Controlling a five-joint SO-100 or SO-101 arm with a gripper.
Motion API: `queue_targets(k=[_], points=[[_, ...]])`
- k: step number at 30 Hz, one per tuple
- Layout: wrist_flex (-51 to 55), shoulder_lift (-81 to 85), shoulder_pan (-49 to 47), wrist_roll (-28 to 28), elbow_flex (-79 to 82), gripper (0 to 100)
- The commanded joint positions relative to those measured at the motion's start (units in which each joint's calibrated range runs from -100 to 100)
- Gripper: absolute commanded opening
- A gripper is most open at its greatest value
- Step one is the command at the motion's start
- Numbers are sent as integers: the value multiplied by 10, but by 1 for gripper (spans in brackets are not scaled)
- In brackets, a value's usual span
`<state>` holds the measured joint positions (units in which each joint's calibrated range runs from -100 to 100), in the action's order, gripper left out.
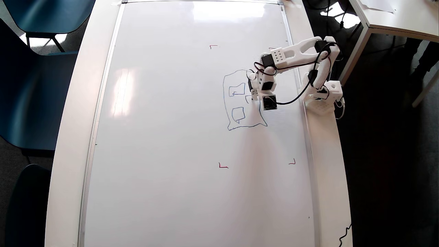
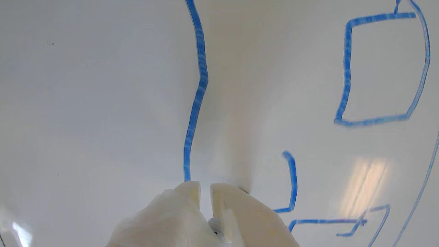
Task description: Draw on a whiteboard a robot head using a pen attached to the gripper
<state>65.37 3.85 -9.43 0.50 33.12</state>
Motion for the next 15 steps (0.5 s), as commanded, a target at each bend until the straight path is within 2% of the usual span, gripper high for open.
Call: queue_targets(k=[1, 15], points=[[5, -3, -22, -1, 2, 2], [-34, -10, -27, -1, -7, 2]])
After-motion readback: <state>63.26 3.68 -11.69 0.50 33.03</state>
